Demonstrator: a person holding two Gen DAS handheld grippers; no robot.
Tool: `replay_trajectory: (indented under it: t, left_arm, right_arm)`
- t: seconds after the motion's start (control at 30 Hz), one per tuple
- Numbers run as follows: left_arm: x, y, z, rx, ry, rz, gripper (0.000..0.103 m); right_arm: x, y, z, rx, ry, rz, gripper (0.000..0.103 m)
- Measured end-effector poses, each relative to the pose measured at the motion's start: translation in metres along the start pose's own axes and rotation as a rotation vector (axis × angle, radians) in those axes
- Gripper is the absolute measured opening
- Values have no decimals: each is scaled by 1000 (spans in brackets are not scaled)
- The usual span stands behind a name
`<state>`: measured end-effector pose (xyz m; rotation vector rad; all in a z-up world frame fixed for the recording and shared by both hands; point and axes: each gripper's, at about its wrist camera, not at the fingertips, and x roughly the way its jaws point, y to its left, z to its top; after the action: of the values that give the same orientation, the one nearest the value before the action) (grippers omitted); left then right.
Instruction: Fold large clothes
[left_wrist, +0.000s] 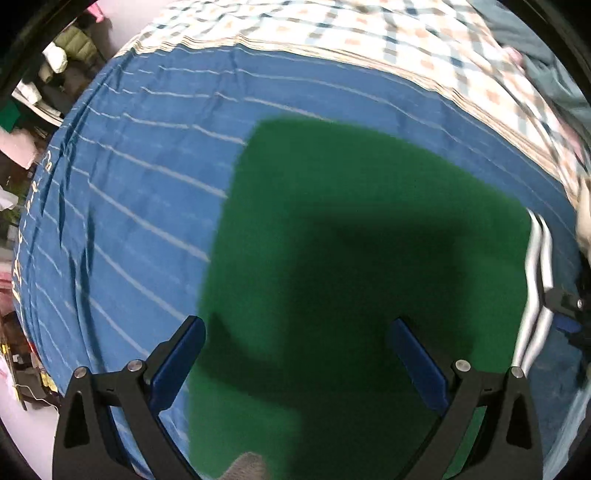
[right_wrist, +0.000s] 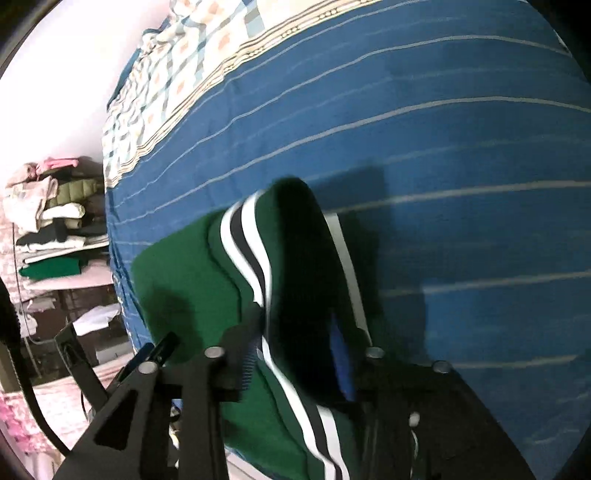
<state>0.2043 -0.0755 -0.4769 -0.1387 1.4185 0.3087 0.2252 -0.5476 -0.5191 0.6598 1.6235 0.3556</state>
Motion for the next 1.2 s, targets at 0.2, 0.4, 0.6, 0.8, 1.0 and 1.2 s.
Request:
replay_trajectory:
  t: [0.2,0.4,0.6,0.8,1.0,1.2]
  left_arm:
    - [32,-34,-43,51,74,46,103]
    - [50,-48,-39,84,73,130,103]
    - [57,-44,-33,85,86,127,103]
    - [0,4,-44,10,-21,34,103]
    - [-13,64,-62,-61,-15,137,103]
    - [-18,102,-73,-153,-37,171,103]
  right_arm:
    - [-21,-9,-49,-34,46,-48,40]
    - [-2,-36,-87,20,146,-41,40]
    - [30,-23,-107,-34,192,-8,3]
    - [-17,-42,-133,5,55,-125,2]
    - [-3,-72,-134,128,131,1,11]
    - [-41,-65,-119,-40,2,-57,69]
